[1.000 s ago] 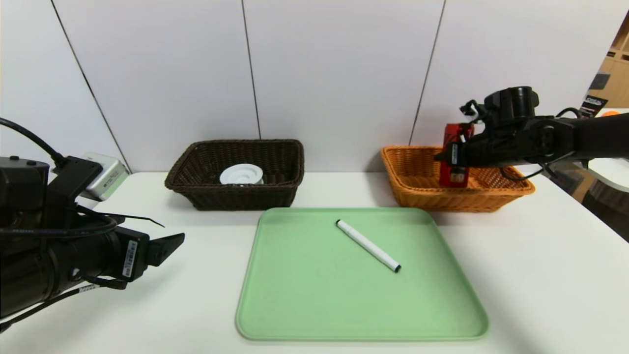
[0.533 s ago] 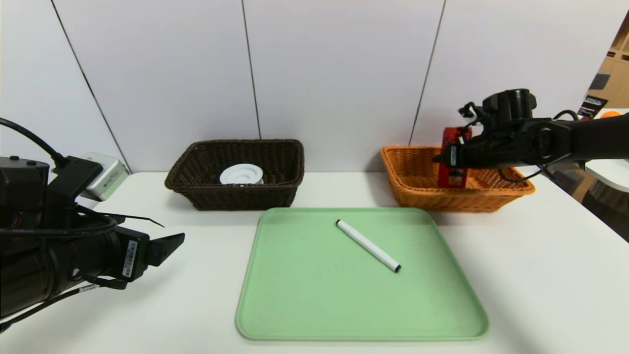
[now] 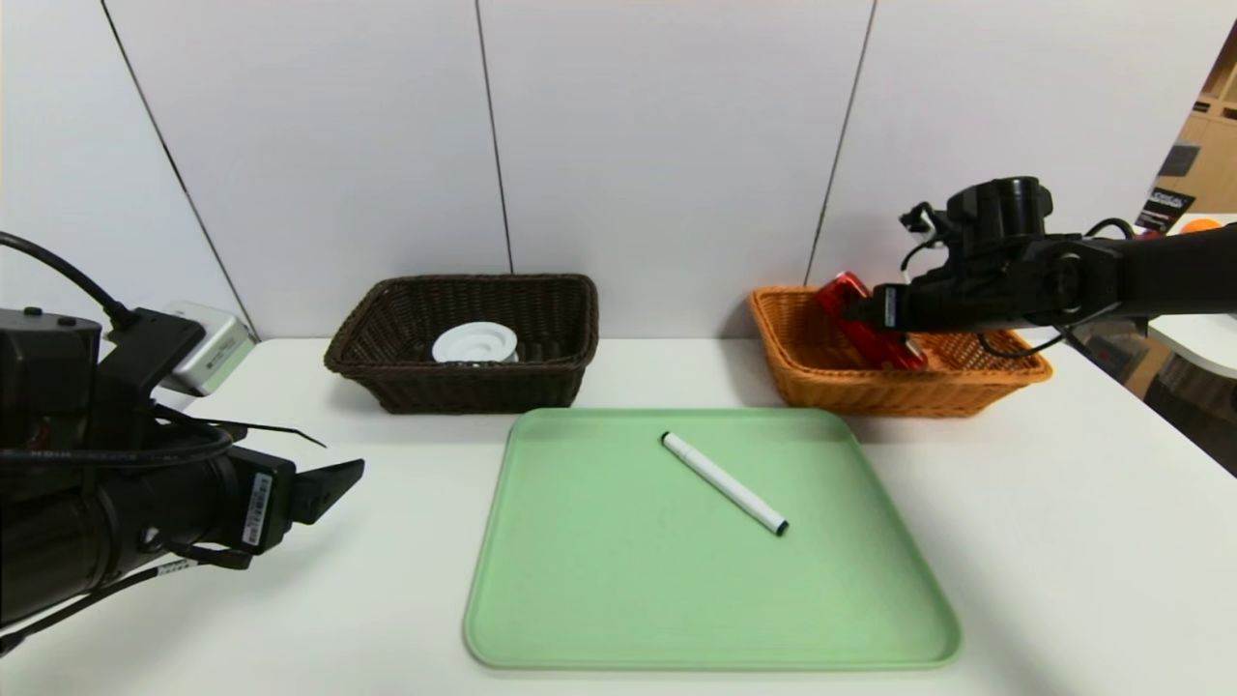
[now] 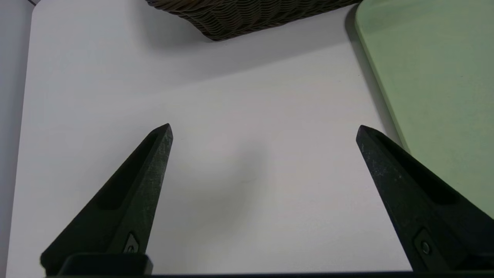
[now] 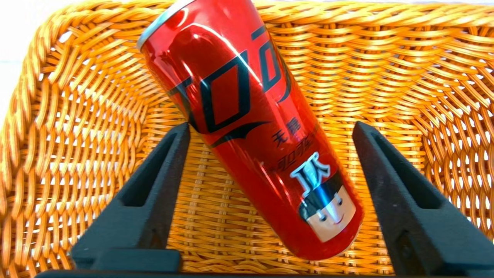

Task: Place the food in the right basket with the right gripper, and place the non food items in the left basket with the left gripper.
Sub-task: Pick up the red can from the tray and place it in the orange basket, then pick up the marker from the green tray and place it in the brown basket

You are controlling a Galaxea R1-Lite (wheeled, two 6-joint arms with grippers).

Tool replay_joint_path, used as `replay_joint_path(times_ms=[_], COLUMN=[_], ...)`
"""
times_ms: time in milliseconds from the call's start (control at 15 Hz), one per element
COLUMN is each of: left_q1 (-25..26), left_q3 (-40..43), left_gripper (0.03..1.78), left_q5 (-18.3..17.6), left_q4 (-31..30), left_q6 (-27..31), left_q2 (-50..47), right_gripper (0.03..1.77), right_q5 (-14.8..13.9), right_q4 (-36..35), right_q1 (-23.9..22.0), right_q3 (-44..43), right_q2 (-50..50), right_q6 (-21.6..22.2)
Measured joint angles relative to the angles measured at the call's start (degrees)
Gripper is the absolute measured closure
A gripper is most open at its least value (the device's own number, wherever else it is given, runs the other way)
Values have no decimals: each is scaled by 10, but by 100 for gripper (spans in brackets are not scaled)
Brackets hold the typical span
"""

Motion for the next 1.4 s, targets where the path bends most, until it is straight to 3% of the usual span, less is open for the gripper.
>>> replay_joint_path(times_ms=[533,1400], left_q1=[-1,-20], left_q3=[-15,-28], left_gripper=[12,12], left_q5=[0,3], left_q4=[3,4], left_q6=[1,2], left_q2=[6,14], right_gripper=[17,11], right_q5=[-3,-4], right_q4=[0,10], right_q1=[0,37], right_q3=[-10,-16], right_q2=[-14,-182], right_q6=[-1,-14])
